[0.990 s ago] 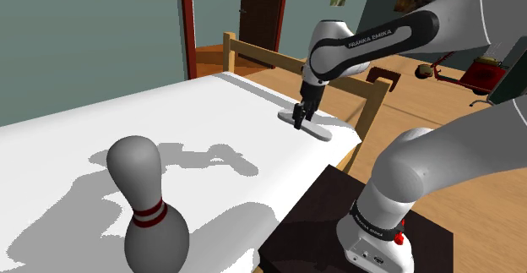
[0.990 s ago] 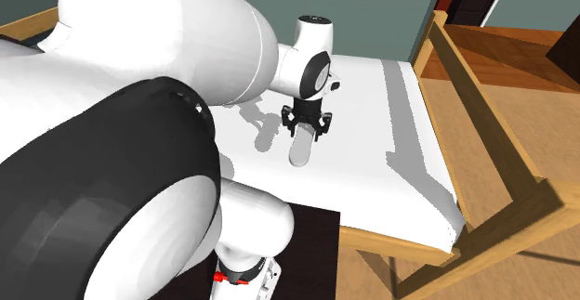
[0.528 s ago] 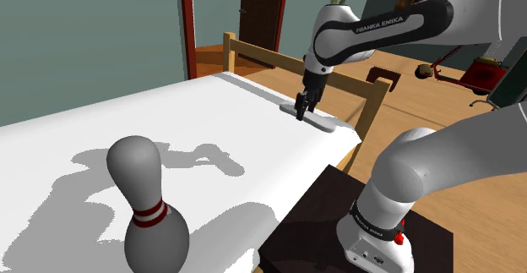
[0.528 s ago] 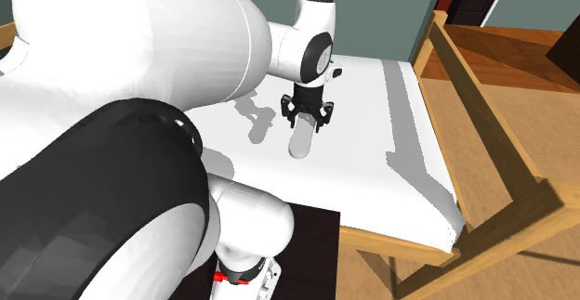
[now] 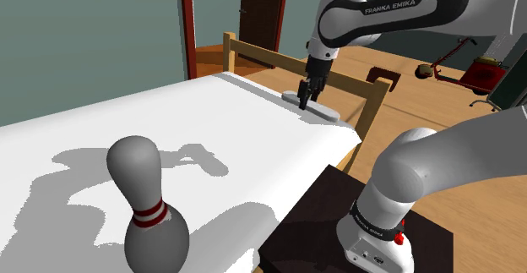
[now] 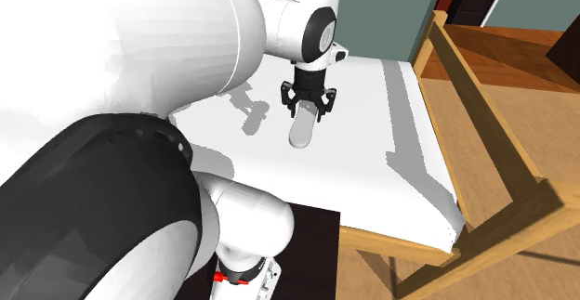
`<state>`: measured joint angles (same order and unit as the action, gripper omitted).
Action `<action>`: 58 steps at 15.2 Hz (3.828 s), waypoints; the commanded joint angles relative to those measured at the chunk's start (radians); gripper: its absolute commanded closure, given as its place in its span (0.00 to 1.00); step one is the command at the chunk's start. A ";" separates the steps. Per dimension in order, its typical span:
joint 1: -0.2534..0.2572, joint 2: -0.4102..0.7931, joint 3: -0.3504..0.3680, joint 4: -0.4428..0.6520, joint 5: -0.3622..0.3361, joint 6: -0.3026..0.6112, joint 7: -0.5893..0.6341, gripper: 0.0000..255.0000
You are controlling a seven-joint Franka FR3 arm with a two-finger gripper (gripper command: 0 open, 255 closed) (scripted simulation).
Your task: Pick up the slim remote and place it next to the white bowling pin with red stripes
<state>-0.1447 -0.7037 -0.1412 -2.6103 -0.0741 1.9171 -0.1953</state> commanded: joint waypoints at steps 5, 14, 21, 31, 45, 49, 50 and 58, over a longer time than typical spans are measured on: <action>0.003 -0.009 0.007 0.075 0.006 -0.083 0.002 1.00; 0.007 -0.006 0.015 0.197 0.013 -0.204 0.002 1.00; 0.010 0.008 0.020 0.300 0.018 -0.293 0.002 1.00; 0.014 0.045 0.025 0.462 0.024 -0.418 0.001 1.00; 0.054 0.104 0.149 0.608 0.099 -0.505 0.147 1.00; 0.078 0.138 0.229 0.635 0.141 -0.494 0.245 1.00; 0.083 0.149 0.248 0.644 0.150 -0.491 0.270 1.00; 0.124 0.274 0.408 0.759 0.201 -0.466 0.468 1.00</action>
<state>-0.0249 -0.4494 0.2475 -1.8740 0.1235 1.4520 0.2466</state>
